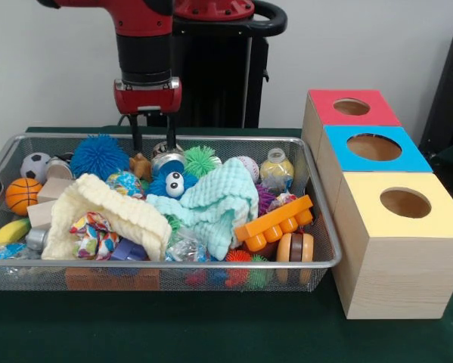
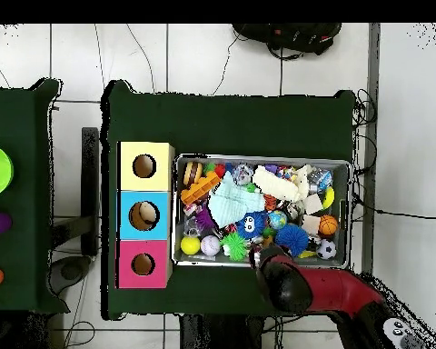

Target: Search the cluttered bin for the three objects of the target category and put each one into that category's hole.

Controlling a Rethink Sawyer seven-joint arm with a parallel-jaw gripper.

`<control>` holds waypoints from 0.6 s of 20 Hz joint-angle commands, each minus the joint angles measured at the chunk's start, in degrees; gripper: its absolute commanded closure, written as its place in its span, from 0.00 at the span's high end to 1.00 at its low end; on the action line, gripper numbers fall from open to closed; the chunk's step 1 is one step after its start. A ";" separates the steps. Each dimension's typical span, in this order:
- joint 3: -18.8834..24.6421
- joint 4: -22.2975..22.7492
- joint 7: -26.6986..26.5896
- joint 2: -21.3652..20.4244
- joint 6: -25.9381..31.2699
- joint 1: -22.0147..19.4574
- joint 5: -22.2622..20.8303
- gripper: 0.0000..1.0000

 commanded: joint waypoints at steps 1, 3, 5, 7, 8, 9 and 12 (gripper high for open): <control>7.74 -0.21 -0.26 -2.16 8.34 -0.98 3.22 1.00; 8.64 -0.45 -0.34 -2.63 9.83 -1.23 3.93 1.00; 9.12 -1.04 -0.36 -2.43 10.54 -1.30 4.23 1.00; 9.27 -1.63 -0.23 -1.72 10.32 -1.39 3.93 1.00; 9.39 -1.91 -0.17 -1.15 10.02 -1.57 3.72 1.00; 9.29 -2.26 -0.02 -0.62 9.70 -1.50 3.43 1.00; 8.70 -2.55 0.45 -0.04 8.49 -1.42 2.35 1.00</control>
